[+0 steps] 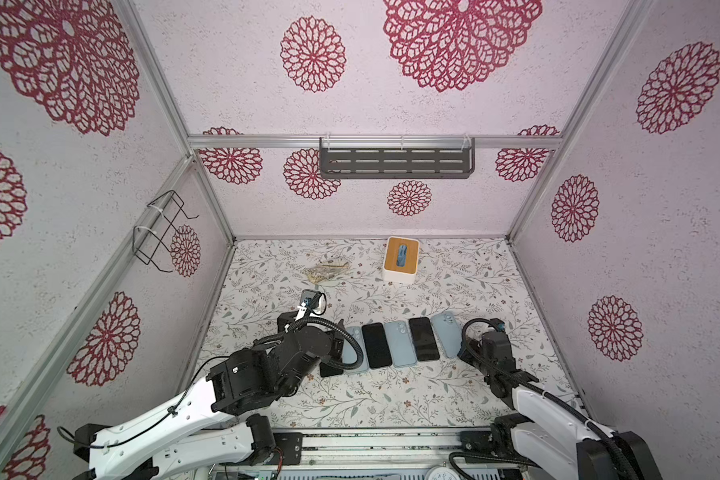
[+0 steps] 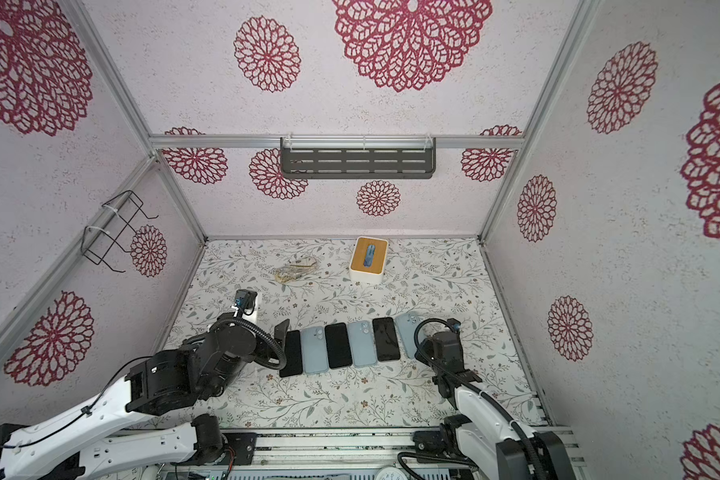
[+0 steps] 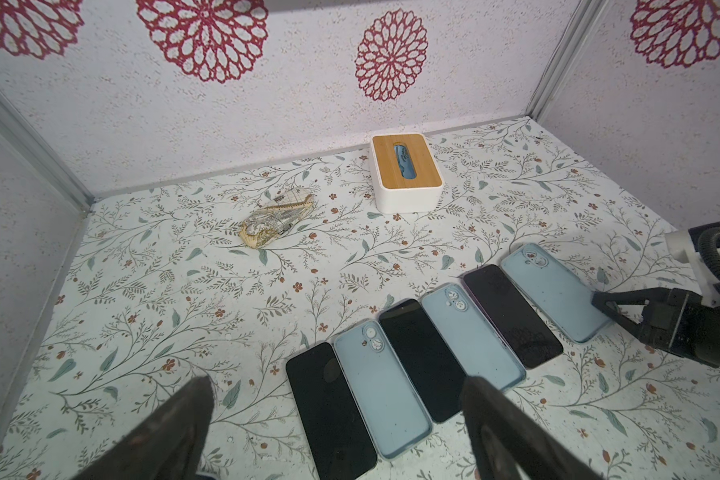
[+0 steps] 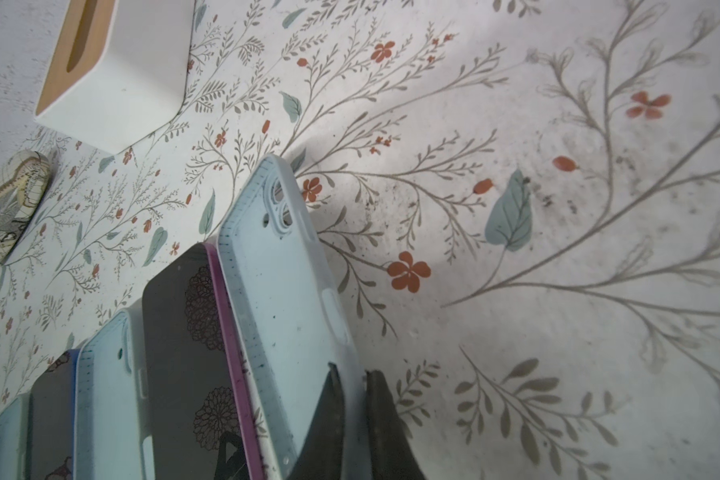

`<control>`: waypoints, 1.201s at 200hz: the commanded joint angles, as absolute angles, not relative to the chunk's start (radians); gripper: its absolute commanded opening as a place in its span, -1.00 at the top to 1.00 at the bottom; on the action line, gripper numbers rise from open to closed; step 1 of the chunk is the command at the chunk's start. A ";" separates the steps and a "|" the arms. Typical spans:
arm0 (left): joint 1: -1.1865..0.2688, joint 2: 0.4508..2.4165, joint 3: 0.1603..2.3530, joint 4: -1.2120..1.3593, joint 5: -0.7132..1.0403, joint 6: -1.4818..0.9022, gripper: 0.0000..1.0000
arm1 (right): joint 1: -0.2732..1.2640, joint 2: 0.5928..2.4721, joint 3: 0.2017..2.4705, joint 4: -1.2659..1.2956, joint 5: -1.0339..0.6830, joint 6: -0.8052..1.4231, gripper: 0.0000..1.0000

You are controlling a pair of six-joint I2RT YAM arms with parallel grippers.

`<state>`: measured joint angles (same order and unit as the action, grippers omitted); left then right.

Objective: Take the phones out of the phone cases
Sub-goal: 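Lower the light blue case at the row's end with the right gripper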

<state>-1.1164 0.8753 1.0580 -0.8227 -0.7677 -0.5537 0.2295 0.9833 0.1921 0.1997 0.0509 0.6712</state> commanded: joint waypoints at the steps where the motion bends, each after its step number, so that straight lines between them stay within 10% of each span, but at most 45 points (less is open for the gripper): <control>1: -1.114 0.874 1.080 -0.818 -0.764 -0.567 -0.94 | 0.248 1.027 0.178 0.289 0.049 0.704 1.00; 191: -1.088 0.811 1.092 -0.928 -0.792 -0.711 -0.94 | 0.678 1.116 0.145 0.322 0.209 0.940 1.00; 240: -0.960 0.818 1.062 -0.928 -0.625 -0.760 -0.94 | 0.680 0.998 0.173 0.156 0.226 0.919 -0.09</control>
